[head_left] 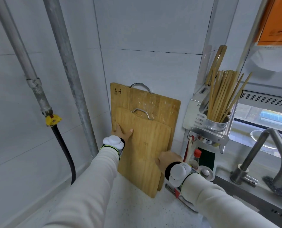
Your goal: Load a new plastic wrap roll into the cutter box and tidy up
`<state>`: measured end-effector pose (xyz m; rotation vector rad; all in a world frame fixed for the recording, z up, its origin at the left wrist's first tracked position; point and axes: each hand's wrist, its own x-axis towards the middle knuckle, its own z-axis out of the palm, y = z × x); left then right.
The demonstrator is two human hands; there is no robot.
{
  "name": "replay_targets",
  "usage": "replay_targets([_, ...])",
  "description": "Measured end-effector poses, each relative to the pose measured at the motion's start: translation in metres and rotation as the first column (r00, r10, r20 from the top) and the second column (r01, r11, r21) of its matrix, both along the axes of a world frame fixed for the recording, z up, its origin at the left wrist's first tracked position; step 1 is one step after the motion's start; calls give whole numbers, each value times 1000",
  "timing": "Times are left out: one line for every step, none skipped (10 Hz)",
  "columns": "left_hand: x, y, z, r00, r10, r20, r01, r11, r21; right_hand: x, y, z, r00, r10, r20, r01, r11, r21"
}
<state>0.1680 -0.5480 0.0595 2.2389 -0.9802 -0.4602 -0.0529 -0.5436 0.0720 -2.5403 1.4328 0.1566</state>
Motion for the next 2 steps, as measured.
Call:
replay_targets([-3,7,7,999,-7,-32,8,1000,24,1,0,3,1000,11,-3,-11,1000,20])
replay_targets([-6,13,9,998,25,-66,-26,1000,-15,3,-1,5,999,14,37,-16,999,49])
